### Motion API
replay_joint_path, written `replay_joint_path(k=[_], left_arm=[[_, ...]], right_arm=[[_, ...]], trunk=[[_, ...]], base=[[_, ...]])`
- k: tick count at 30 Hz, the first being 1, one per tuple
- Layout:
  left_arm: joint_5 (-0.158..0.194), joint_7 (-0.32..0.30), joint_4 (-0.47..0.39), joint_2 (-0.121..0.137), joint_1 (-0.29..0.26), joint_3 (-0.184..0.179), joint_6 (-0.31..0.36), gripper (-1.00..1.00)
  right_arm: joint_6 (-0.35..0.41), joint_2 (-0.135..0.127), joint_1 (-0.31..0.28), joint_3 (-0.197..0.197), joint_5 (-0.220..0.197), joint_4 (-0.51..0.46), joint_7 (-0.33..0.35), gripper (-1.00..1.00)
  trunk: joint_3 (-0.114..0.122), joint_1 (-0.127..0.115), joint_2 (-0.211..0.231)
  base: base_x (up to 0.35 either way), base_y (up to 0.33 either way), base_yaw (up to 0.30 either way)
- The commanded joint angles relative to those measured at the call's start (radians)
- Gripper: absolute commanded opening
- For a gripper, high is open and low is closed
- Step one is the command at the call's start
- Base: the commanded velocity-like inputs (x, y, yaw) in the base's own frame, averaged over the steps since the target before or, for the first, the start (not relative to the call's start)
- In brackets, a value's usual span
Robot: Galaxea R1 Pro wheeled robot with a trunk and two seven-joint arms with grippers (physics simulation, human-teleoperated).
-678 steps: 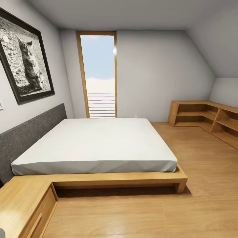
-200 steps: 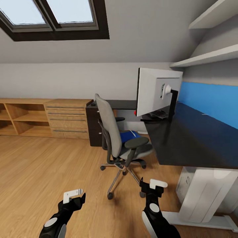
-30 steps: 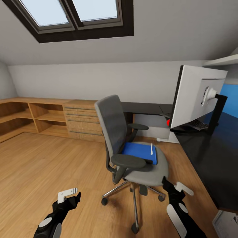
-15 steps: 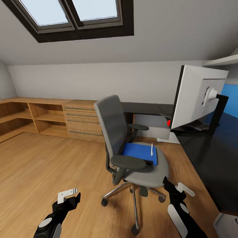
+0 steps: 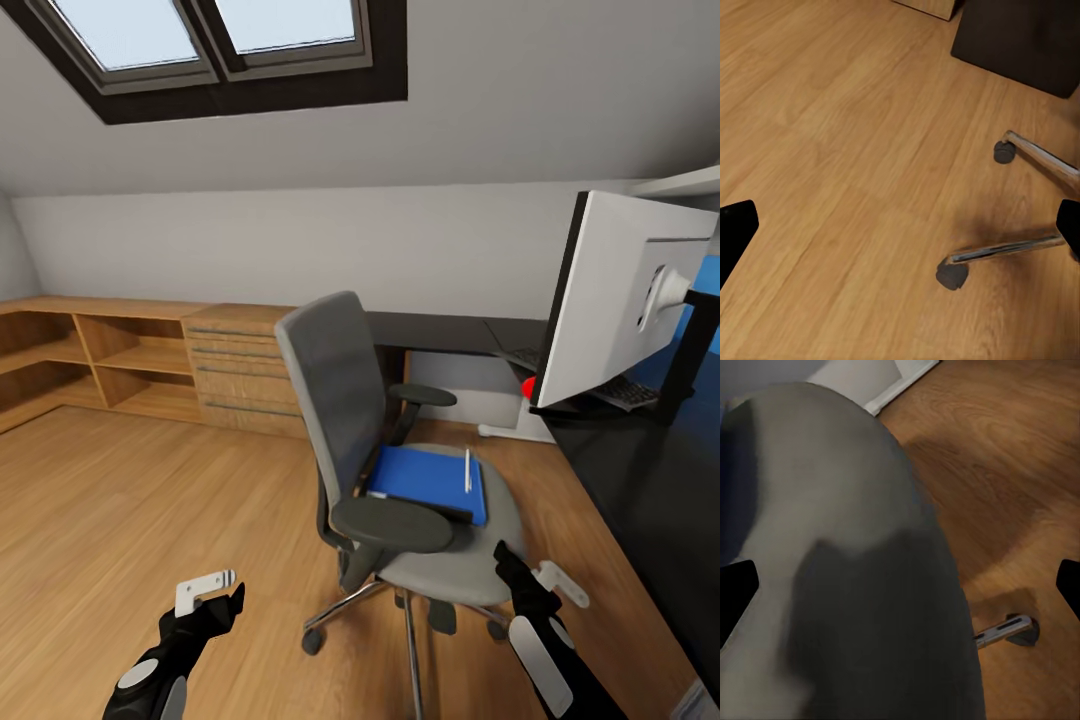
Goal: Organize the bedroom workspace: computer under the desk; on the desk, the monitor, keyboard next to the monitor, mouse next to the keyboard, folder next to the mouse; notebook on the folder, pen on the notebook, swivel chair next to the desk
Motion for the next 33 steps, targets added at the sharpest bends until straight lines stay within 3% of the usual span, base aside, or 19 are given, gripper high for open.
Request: replay_joint_path(k=[1, 13, 25, 33], left_arm=[[0.010, 0.005, -0.001, -0.001, 0.000, 0.000, 0.005, 1.00], [0.011, 0.008, 0.000, -0.001, 0.000, 0.001, 0.006, 1.00], [0.011, 0.008, 0.000, -0.001, 0.000, 0.001, 0.006, 1.00], [0.011, 0.009, 0.012, -0.001, 0.000, 0.001, 0.005, 1.00]], right_arm=[[-0.007, -0.001, -0.001, 0.006, -0.011, 0.000, -0.005, 1.00], [-0.007, 0.000, -0.001, 0.007, -0.011, -0.001, -0.007, 1.00], [-0.008, 0.004, -0.001, 0.011, -0.006, -0.006, -0.009, 1.00], [-0.012, 0.003, -0.001, 0.010, -0.004, -0.009, -0.013, 1.00]], trunk=[[-0.001, 0.000, 0.000], [-0.001, 0.000, 0.000], [-0.001, 0.000, 0.000], [-0.001, 0.000, 0.000]], base=[[0.095, 0.000, 0.000], [0.217, 0.000, 0.012], [0.015, 0.000, 0.136], [0.000, 0.000, 0.264]])
